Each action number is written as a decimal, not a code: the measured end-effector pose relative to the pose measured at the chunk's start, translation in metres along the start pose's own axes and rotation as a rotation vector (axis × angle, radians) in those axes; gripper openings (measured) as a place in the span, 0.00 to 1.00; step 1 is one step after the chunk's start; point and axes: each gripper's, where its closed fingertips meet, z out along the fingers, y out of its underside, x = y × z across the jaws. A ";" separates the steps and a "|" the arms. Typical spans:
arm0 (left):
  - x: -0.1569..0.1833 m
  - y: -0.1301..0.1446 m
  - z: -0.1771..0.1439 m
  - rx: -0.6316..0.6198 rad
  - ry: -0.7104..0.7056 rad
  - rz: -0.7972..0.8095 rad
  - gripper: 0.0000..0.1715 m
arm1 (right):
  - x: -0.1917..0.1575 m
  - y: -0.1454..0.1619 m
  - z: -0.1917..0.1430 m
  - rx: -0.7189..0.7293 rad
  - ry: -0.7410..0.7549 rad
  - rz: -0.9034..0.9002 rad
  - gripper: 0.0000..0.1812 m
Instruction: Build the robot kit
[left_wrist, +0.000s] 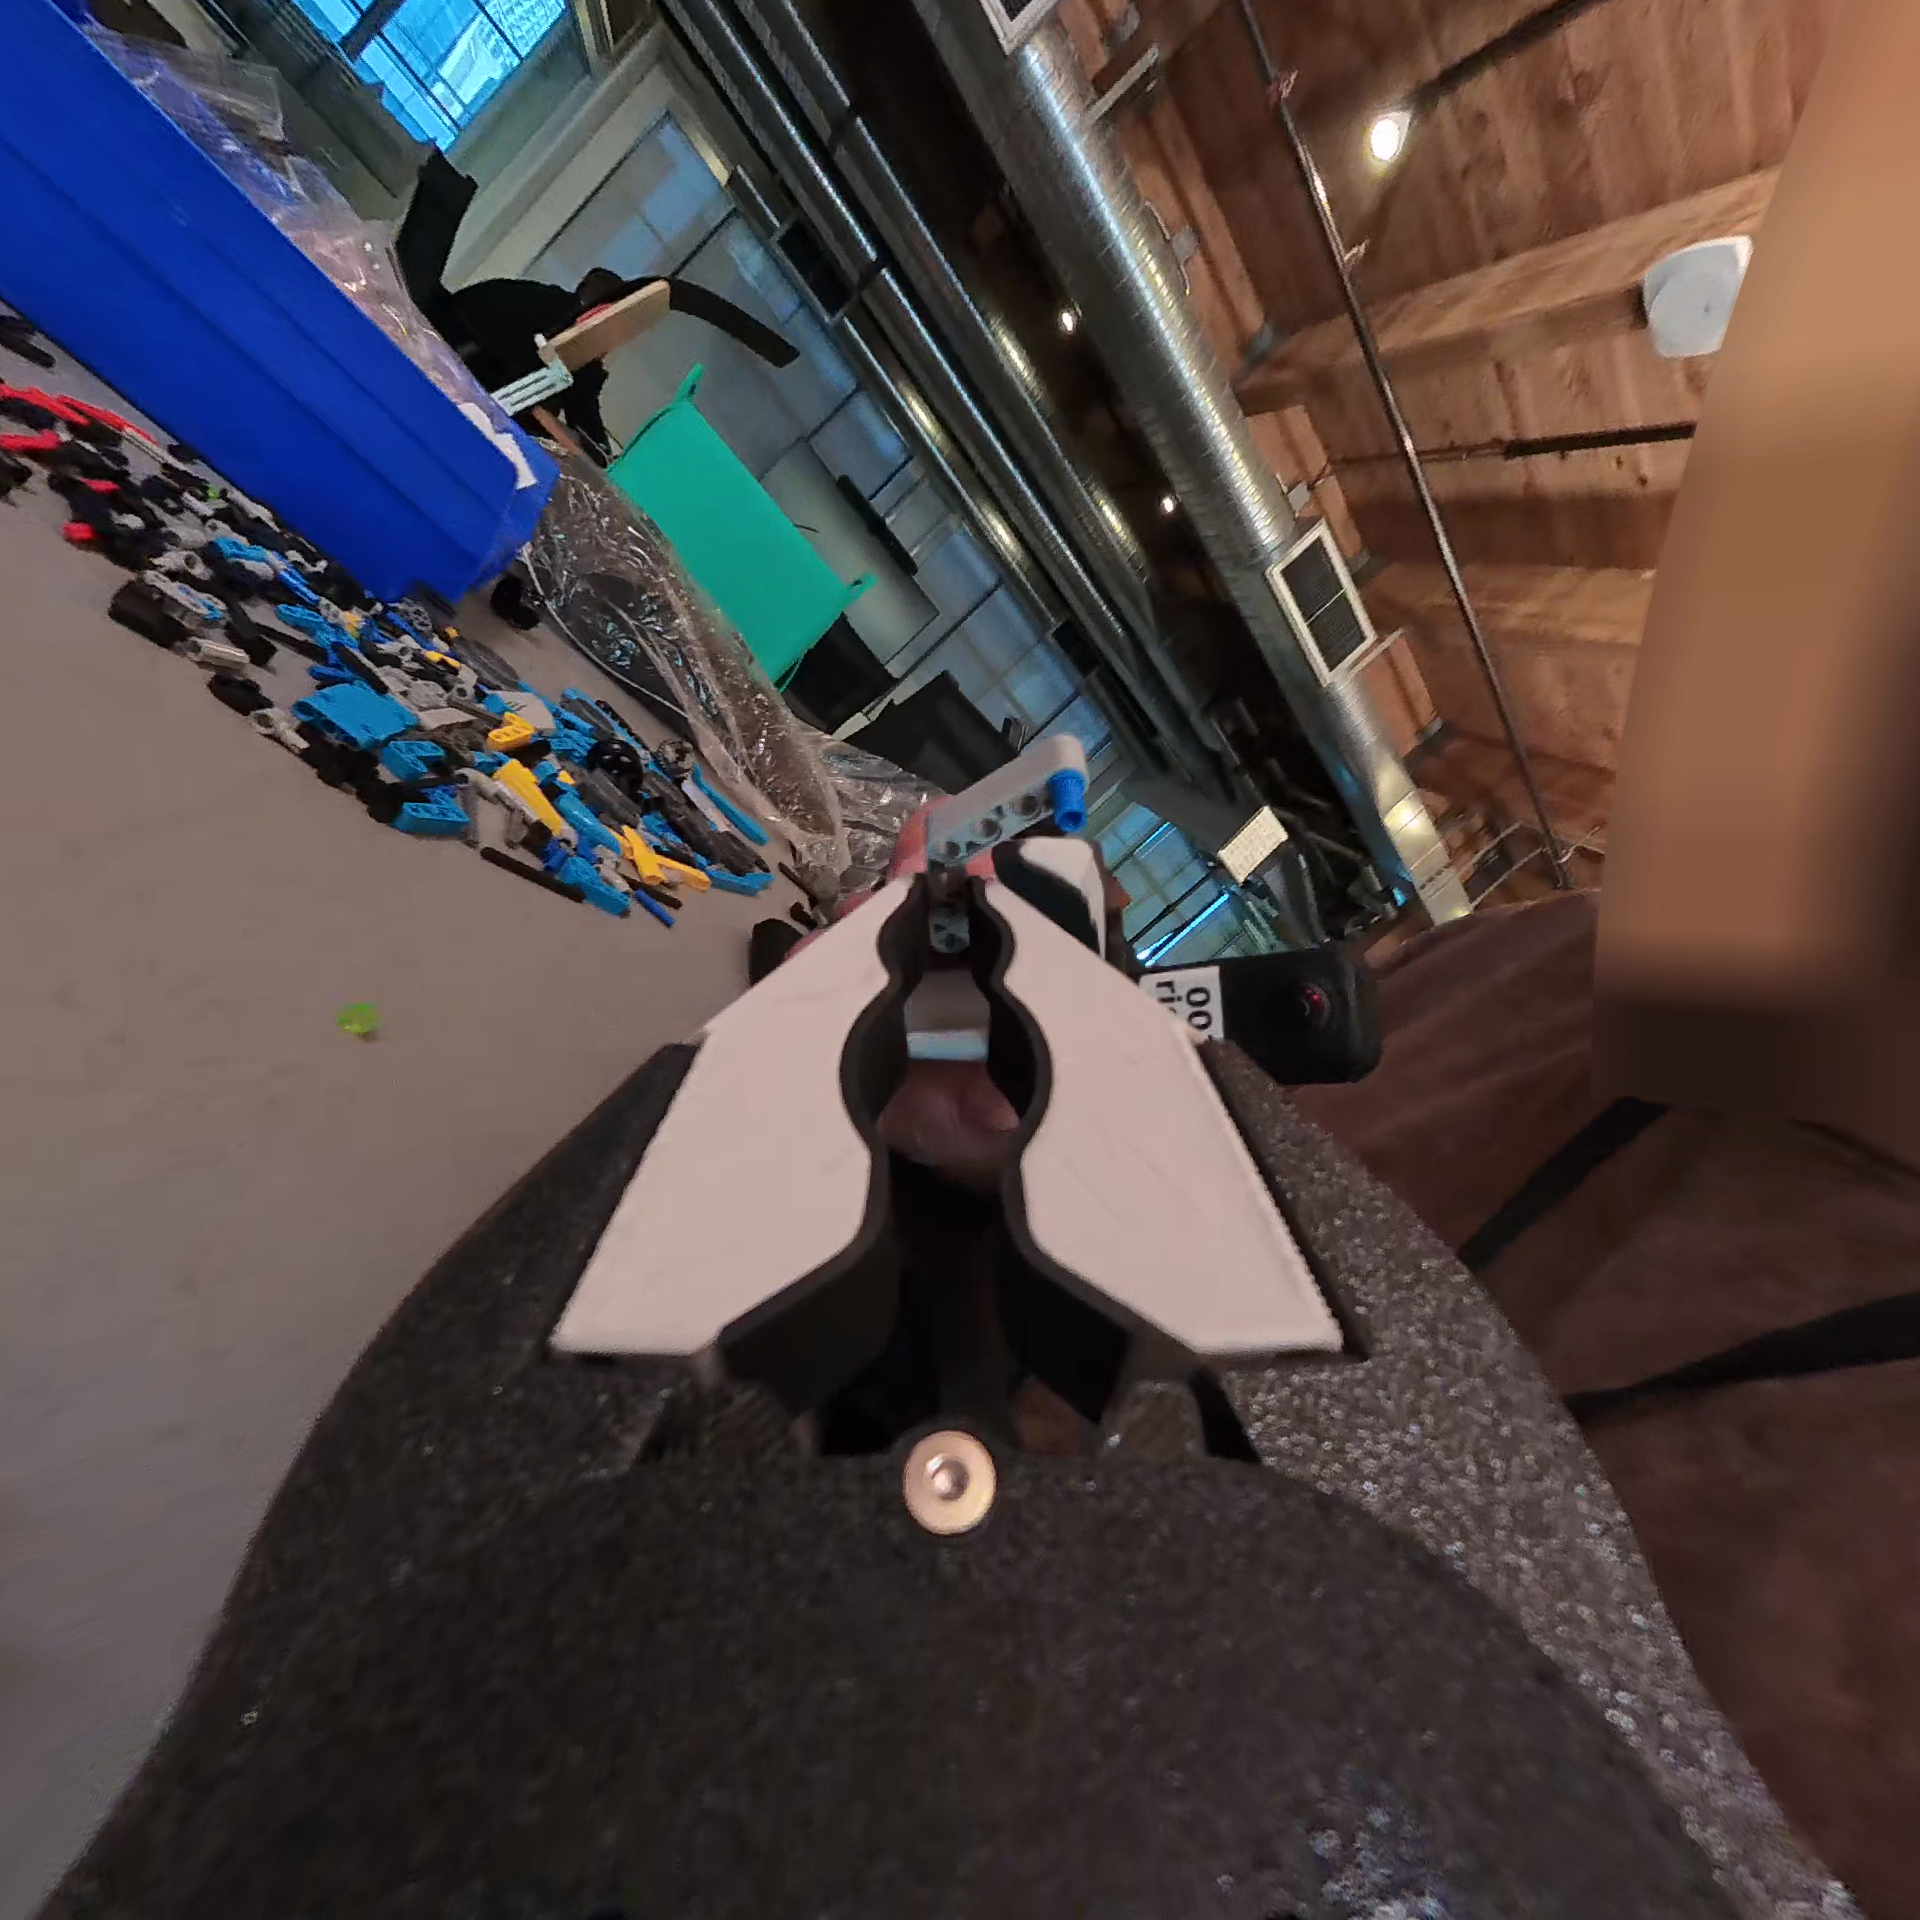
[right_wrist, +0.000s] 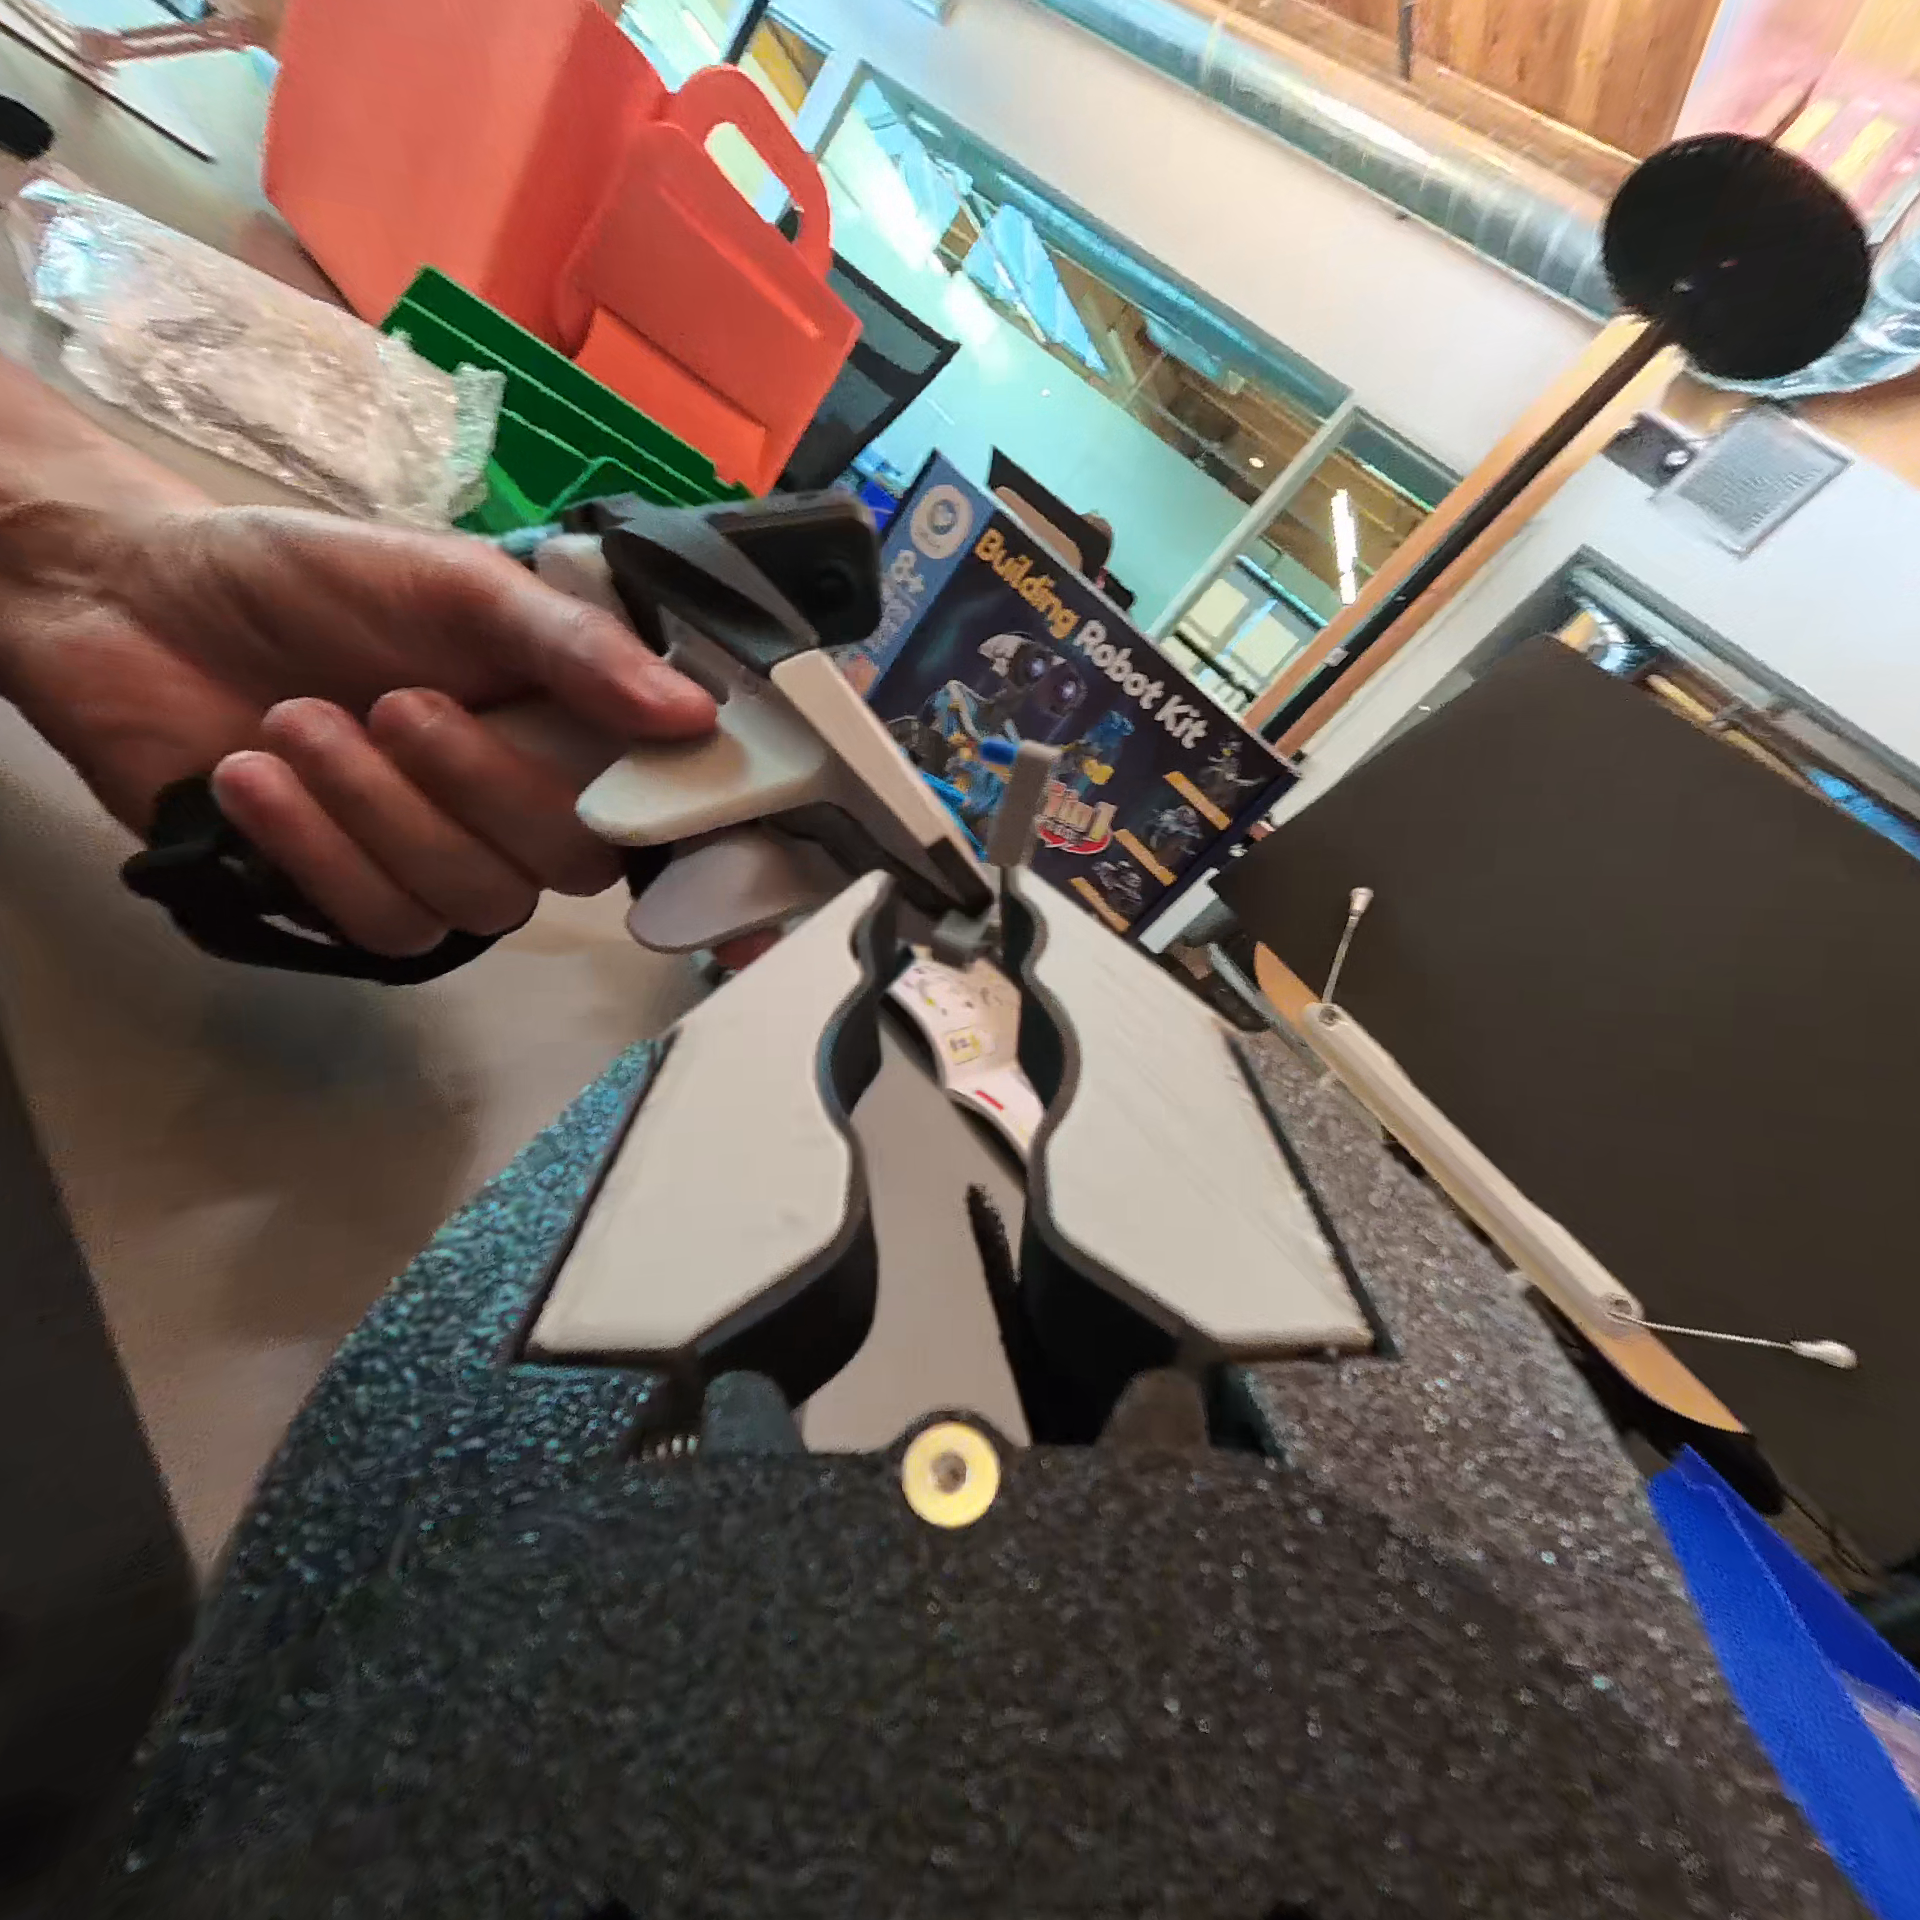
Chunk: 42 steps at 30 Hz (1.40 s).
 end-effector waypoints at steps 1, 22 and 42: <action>0.000 0.000 0.001 0.006 -0.014 0.014 0.04 | -0.002 0.001 0.000 0.000 -0.011 0.013 0.13; 0.000 0.005 0.004 0.052 -0.056 -0.002 0.04 | 0.005 0.013 0.000 -0.037 -0.017 0.108 0.11; 0.004 0.003 0.001 0.065 0.055 -0.142 0.04 | 0.004 0.007 -0.004 0.030 -0.037 0.183 0.08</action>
